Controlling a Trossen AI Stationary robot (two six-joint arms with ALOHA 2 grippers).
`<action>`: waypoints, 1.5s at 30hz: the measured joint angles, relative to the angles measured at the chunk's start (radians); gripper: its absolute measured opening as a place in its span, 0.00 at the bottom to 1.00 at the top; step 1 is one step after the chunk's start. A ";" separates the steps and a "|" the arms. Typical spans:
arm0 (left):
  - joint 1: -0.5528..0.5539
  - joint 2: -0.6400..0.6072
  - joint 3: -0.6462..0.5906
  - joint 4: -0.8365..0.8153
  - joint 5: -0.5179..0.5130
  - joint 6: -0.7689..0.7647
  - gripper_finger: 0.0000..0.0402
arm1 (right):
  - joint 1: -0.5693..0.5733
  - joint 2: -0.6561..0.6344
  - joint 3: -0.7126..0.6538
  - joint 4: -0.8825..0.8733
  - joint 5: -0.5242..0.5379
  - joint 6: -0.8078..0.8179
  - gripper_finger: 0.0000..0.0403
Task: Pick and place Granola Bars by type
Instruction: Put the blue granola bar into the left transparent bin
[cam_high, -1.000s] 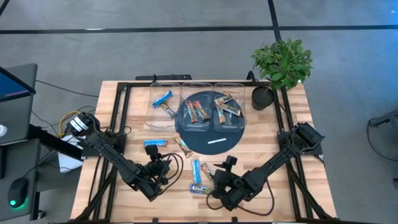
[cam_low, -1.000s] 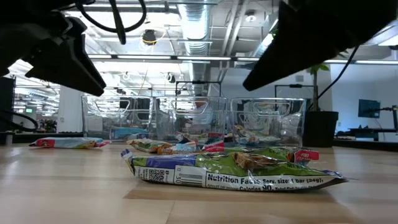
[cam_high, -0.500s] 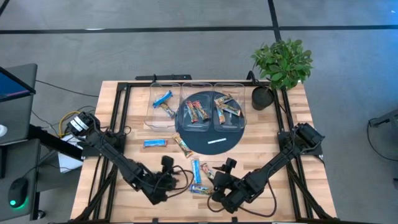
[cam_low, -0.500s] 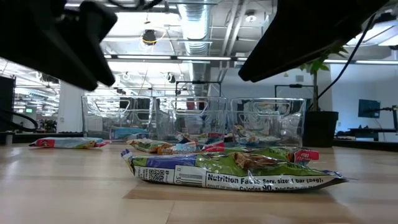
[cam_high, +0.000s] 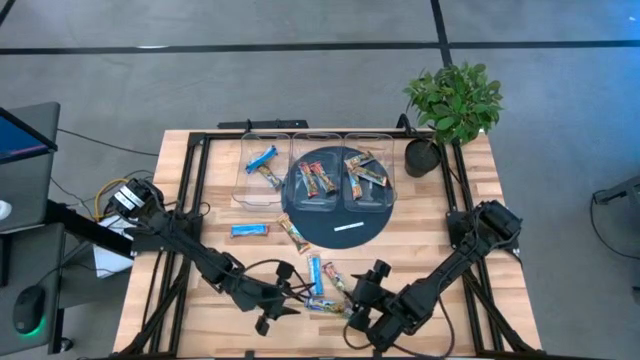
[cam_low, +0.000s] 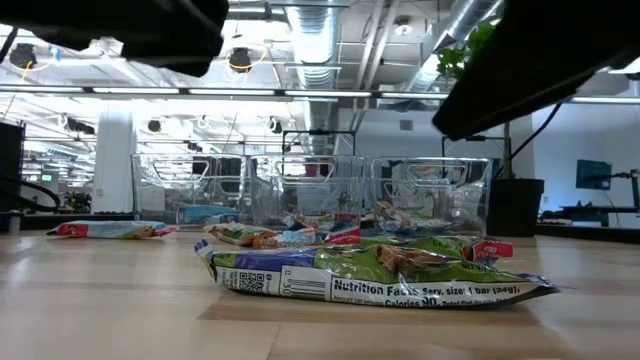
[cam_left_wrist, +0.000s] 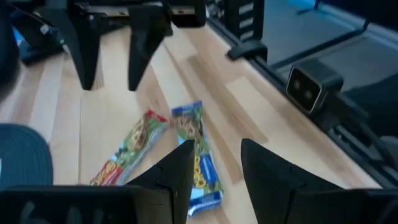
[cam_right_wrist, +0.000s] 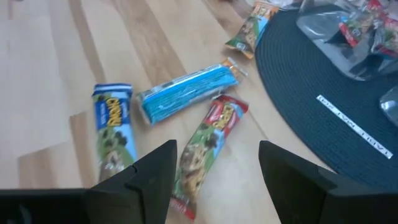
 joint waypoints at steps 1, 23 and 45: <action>0.005 0.000 -0.011 0.030 0.010 0.002 0.32 | 0.007 0.000 0.000 0.000 0.000 0.001 0.55; 0.111 0.294 0.123 0.201 0.205 0.006 0.55 | 0.020 0.000 0.000 0.001 0.003 0.001 0.55; 0.166 0.470 0.274 0.158 0.306 -0.031 0.55 | 0.037 0.000 0.000 0.003 0.000 0.001 0.55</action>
